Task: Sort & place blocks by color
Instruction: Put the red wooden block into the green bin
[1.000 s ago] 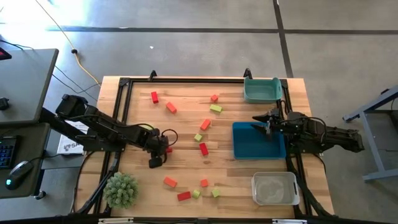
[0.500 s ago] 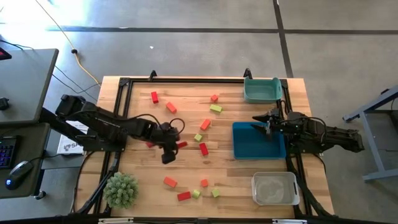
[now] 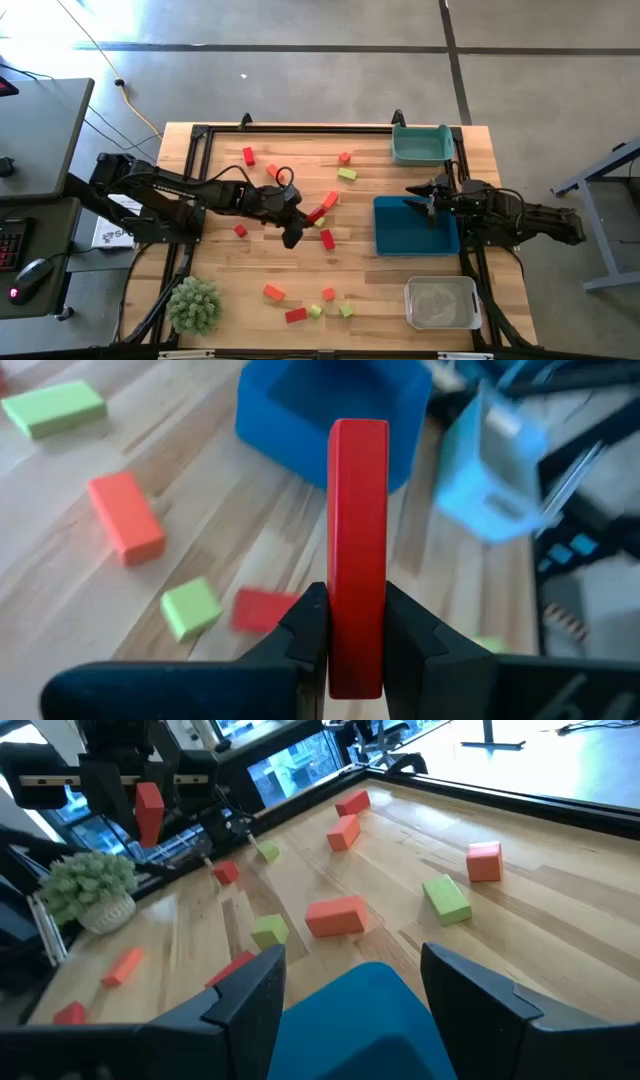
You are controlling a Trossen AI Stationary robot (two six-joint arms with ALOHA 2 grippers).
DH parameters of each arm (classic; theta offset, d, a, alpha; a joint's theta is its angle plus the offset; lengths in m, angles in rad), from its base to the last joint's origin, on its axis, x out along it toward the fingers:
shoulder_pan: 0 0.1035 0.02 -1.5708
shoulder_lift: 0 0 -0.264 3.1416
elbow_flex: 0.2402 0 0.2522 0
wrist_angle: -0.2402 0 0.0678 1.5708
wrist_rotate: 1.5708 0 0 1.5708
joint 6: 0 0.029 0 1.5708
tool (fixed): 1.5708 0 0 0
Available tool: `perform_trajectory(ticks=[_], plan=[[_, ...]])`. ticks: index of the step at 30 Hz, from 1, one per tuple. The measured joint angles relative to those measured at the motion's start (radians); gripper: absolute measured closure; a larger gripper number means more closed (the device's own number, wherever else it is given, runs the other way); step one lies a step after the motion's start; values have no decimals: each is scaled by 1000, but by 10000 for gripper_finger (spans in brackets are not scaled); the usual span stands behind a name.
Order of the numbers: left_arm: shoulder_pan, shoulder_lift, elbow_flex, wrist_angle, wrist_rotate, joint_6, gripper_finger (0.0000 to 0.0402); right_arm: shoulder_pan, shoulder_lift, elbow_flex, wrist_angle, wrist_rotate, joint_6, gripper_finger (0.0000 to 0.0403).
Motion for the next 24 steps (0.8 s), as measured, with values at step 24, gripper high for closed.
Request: perform_trajectory(ticks=[24], plan=[[56, -1, 0, 307, 114, -42, 363, 0, 0, -1, 580, 78, 331, 181]])
